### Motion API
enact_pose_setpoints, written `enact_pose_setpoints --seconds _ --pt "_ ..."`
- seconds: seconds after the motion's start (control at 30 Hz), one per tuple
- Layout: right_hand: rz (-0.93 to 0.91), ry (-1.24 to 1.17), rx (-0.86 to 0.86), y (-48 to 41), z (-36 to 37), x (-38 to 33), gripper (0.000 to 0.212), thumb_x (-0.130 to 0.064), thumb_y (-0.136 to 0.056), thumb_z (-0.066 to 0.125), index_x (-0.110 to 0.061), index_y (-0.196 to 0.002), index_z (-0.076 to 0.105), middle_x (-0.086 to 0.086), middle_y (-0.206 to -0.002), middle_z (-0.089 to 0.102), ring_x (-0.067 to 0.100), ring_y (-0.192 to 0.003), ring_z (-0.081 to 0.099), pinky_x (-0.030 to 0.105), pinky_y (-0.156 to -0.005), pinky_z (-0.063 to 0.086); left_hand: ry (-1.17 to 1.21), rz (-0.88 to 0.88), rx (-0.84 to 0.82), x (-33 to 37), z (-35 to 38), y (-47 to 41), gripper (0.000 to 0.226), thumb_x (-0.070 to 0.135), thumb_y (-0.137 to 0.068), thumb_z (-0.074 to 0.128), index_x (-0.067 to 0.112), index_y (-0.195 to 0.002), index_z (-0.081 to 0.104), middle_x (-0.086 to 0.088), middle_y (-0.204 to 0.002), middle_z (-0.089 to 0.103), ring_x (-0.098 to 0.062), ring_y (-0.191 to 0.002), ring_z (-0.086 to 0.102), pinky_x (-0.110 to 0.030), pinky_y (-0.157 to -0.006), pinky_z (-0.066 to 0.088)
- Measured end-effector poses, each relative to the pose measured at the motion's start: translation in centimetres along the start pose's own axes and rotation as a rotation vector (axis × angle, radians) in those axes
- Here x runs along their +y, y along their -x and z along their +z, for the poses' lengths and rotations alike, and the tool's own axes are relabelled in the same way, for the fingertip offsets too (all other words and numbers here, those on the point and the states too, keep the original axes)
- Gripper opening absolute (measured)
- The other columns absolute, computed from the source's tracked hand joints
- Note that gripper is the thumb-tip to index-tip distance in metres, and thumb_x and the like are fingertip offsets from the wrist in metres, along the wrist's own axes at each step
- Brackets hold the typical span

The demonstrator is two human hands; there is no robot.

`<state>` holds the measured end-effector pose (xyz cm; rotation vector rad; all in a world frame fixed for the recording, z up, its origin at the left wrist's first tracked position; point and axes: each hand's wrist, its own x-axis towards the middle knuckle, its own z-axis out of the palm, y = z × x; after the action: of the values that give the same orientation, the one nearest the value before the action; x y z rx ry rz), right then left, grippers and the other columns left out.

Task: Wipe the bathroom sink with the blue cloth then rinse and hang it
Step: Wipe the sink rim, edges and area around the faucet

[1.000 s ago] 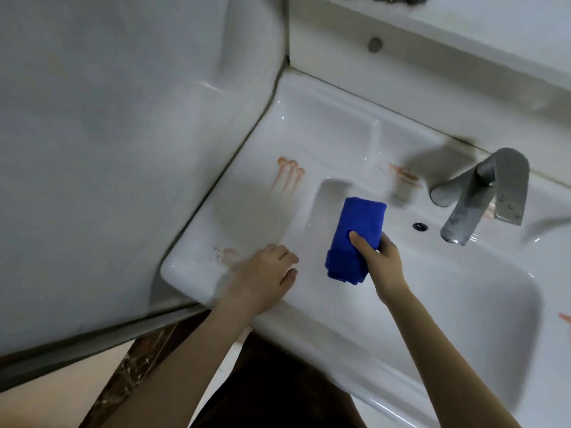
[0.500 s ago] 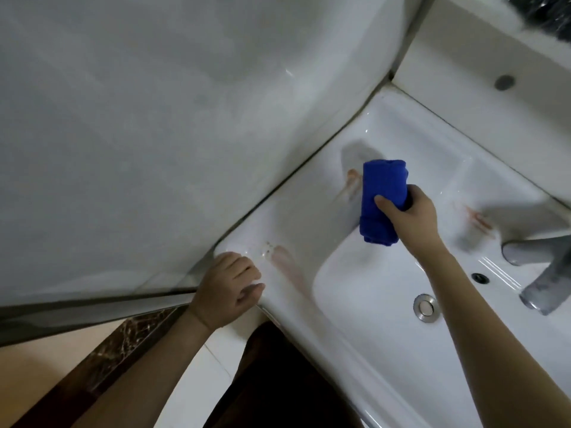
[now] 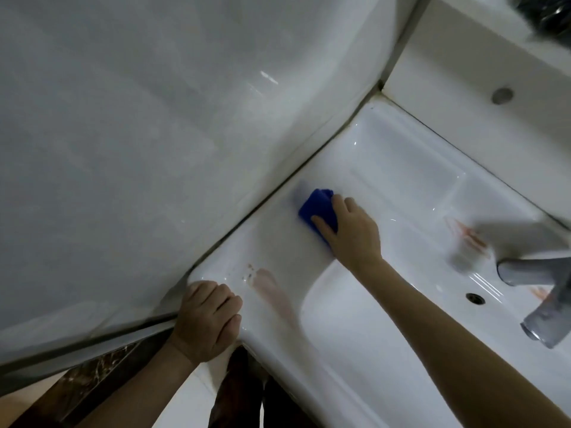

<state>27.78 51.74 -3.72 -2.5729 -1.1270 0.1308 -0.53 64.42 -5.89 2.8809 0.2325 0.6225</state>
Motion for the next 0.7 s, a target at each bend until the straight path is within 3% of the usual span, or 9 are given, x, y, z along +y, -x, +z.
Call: enact_pose_setpoints --seconds 0.07,0.17,0.23,0.3,0.37,0.43,0.47,0.6,0.7 --pt "-0.013 0.033 -0.011 0.2 -0.4 1.6 0.047 -0.048 -0.094 0.052 -0.01 -0.122 0.052 0.01 -0.097 0.062 0.033 -0.078 0.061 0.034 -0.06 0.044 -0.001 0.007 -0.007 -0.1 0.1 0.1 0.032 0.029 -0.093 0.033 0.015 -0.075 0.054 -0.007 -0.067 0.051 -0.026 -0.066 0.04 -0.04 -0.066 0.034" --pt "0.31 0.077 0.103 -4.2 -1.6 4.3 0.048 -0.047 -0.096 0.048 -0.007 -0.124 0.045 0.014 -0.11 0.06 0.035 -0.079 0.06 0.034 -0.057 0.039 -0.005 0.008 -0.021 -0.3 0.5 0.4 0.032 0.03 -0.093 0.032 0.016 -0.074 0.053 -0.006 -0.067 0.051 -0.025 -0.066 0.039 -0.04 -0.065 0.034" --pt "0.362 0.079 0.128 -5.5 -1.6 2.9 0.047 -0.046 -0.097 0.047 -0.009 -0.125 0.043 0.012 -0.113 0.059 0.032 -0.077 0.058 0.033 -0.056 0.036 -0.031 0.006 -0.014 -0.2 0.4 0.4 0.036 0.03 -0.093 0.032 0.015 -0.071 0.056 -0.006 -0.066 0.051 -0.024 -0.067 0.038 -0.039 -0.066 0.032" --pt "0.26 -0.004 0.057 -3.4 -0.2 -1.0 0.047 -0.047 -0.095 0.05 -0.012 -0.126 0.044 0.009 -0.108 0.06 0.031 -0.078 0.06 0.032 -0.057 0.038 -0.043 0.008 -0.008 -0.1 0.2 0.2 0.039 0.031 -0.093 0.032 0.014 -0.069 0.059 -0.006 -0.066 0.052 -0.025 -0.068 0.038 -0.039 -0.067 0.031" --pt "0.014 -0.054 -0.044 1.4 0.9 -4.4 0.047 -0.048 -0.092 0.054 -0.012 -0.123 0.05 0.007 -0.099 0.063 0.03 -0.075 0.062 0.032 -0.056 0.043 -0.032 0.018 0.009 0.0 -0.1 0.0 0.036 0.031 -0.093 0.033 0.015 -0.072 0.058 -0.006 -0.066 0.051 -0.025 -0.069 0.038 -0.039 -0.068 0.03" --pt "-0.143 -0.022 -0.085 3.9 0.9 -3.7 0.048 -0.052 -0.09 0.052 -0.012 -0.116 0.054 0.008 -0.094 0.064 0.031 -0.073 0.063 0.033 -0.055 0.047 -0.015 0.037 0.016 -0.1 -0.2 -0.1 0.031 0.031 -0.093 0.034 0.016 -0.076 0.055 -0.005 -0.067 0.05 -0.025 -0.069 0.038 -0.039 -0.068 0.03" --pt "-0.084 -0.008 -0.064 3.1 0.5 -2.3 0.049 -0.052 -0.09 0.051 -0.012 -0.117 0.053 0.01 -0.096 0.064 0.034 -0.075 0.064 0.034 -0.057 0.047 -0.011 0.042 0.025 -0.1 -0.2 -0.2 0.028 0.03 -0.092 0.034 0.017 -0.077 0.054 -0.005 -0.067 0.049 -0.025 -0.069 0.038 -0.038 -0.068 0.03" --pt "0.475 0.068 0.11 -4.2 -0.8 1.6 0.051 -0.047 -0.095 0.049 -0.009 -0.128 0.043 0.016 -0.113 0.06 0.04 -0.088 0.063 0.039 -0.065 0.042 -0.017 0.035 0.06 -0.1 -0.1 -0.1 0.023 0.03 -0.091 0.035 0.018 -0.078 0.051 -0.003 -0.066 0.046 -0.023 -0.067 0.036 -0.038 -0.067 0.028" --pt "0.35 -0.084 0.062 -2.4 0.6 -4.6 0.048 -0.045 -0.095 0.05 -0.011 -0.128 0.044 0.015 -0.113 0.06 0.038 -0.09 0.063 0.04 -0.068 0.045 -0.026 0.032 0.048 -0.1 -0.2 -0.3 0.026 0.031 -0.093 0.031 0.018 -0.078 0.048 -0.003 -0.065 0.043 -0.023 -0.066 0.034 -0.038 -0.067 0.026"
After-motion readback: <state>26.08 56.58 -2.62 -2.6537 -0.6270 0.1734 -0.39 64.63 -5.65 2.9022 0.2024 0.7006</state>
